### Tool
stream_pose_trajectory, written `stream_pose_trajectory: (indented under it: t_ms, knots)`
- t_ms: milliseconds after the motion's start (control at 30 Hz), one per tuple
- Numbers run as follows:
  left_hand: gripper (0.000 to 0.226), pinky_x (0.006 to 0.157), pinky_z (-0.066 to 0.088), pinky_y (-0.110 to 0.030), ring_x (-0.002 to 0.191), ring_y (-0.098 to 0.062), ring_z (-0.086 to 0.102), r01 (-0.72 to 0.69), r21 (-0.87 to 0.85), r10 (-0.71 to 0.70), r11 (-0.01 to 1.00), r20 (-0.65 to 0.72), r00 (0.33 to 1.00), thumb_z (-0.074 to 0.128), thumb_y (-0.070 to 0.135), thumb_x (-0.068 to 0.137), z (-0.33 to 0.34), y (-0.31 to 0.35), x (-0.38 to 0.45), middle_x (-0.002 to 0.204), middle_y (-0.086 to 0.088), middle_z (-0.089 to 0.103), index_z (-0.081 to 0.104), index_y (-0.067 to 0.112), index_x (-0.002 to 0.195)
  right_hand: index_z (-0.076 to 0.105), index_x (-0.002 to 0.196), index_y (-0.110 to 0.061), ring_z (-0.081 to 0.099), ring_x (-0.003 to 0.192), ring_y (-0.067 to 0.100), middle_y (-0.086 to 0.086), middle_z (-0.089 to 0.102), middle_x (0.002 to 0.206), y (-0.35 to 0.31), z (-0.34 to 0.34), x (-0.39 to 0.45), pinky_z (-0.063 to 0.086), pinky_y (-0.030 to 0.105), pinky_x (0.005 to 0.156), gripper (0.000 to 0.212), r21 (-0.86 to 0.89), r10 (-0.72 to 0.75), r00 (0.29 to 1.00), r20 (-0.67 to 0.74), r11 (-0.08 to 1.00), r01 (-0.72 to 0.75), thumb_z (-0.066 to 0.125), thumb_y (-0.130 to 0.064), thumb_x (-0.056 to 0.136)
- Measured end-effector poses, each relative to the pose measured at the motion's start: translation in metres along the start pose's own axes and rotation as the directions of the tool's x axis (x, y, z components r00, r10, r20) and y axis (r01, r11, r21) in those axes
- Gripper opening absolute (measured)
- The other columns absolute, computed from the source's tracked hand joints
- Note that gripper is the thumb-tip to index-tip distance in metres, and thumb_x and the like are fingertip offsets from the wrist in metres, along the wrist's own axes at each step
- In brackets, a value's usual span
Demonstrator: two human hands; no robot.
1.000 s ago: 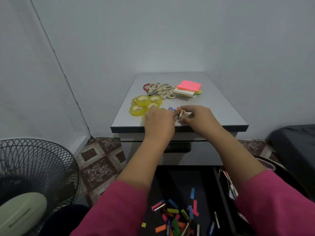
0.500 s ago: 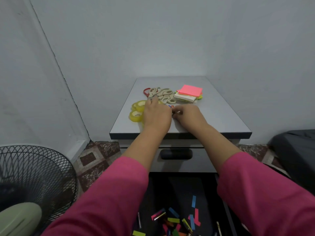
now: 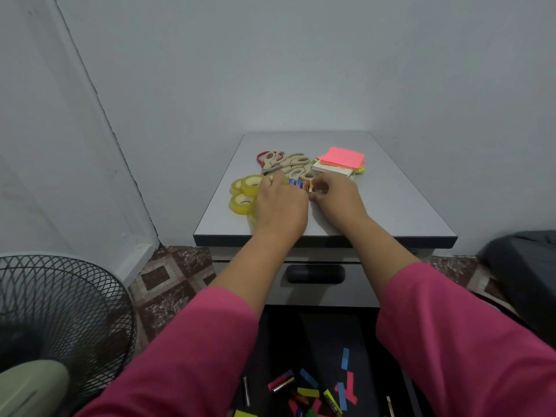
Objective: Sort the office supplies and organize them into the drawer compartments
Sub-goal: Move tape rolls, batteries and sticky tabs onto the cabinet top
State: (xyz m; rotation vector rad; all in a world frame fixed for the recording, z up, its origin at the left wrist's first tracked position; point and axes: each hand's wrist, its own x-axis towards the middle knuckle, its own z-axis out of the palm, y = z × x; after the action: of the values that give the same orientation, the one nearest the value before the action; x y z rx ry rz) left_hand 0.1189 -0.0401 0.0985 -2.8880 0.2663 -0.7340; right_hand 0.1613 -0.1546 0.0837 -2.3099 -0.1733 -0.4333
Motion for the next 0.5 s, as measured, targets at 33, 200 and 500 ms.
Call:
stream_pose_trajectory:
  t_ms: [33, 200, 500]
  knots:
    - [0.027, 0.087, 0.032, -0.036, 0.117, -0.027, 0.040, 0.000, 0.000, 0.000, 1.000, 0.003, 1.000, 0.043, 0.011, 0.089, -0.0004, 0.0002, 0.0001, 0.098, -0.005, 0.066, 0.068, 0.017, 0.098, 0.066, 0.114, -0.009, 0.059, 0.100, 0.018, 0.007, 0.067, 0.110, 0.0010, 0.0008, 0.0014, 0.040, 0.022, 0.083, 0.026, -0.010, -0.001, 1.000, 0.007, 1.000, 0.001, 0.062, -0.011, 0.088]
    - [0.030, 0.087, 0.031, -0.036, 0.117, -0.027, 0.039, -0.016, 0.011, 0.016, 1.000, 0.017, 1.000, 0.044, 0.011, 0.089, -0.0007, -0.0001, -0.0009, 0.103, -0.003, 0.066, 0.068, 0.019, 0.104, 0.066, 0.117, -0.009, 0.058, 0.100, 0.016, 0.008, 0.068, 0.112, 0.0016, 0.0012, 0.0017, 0.034, 0.016, 0.078, 0.028, -0.011, -0.009, 1.000, 0.005, 1.000, 0.009, 0.059, -0.008, 0.090]
    - [0.030, 0.084, 0.032, -0.035, 0.117, -0.027, 0.040, -0.037, 0.000, 0.037, 0.999, -0.076, 0.996, 0.045, 0.009, 0.089, 0.0043, 0.0015, -0.0080, 0.106, 0.000, 0.066, 0.067, 0.018, 0.108, 0.064, 0.115, -0.010, 0.059, 0.106, 0.021, 0.008, 0.065, 0.116, -0.0003, -0.0008, -0.0053, 0.043, 0.028, 0.085, 0.026, 0.017, 0.010, 0.999, -0.038, 1.000, -0.010, 0.055, -0.009, 0.091]
